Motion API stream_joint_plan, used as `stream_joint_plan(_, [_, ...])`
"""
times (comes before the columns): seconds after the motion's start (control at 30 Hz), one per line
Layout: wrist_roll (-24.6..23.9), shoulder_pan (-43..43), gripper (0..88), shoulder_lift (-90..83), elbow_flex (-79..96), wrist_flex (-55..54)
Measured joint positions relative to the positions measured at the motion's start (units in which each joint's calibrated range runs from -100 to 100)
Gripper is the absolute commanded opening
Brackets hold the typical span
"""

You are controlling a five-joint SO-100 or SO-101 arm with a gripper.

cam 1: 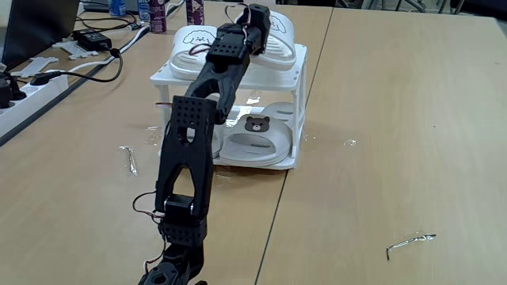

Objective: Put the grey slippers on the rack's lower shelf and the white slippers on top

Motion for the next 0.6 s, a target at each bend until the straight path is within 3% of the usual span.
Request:
stream_joint_plan(0.3, [0.0,0.0,1.3,13.03,-15.0,0.0])
stream_joint_plan(0.47, [0.0,-1.57,19.5,13.03,-15.18,0.0])
stream_joint_plan(0.6, [0.0,-3.37,21.6,13.03,-15.63,0.0])
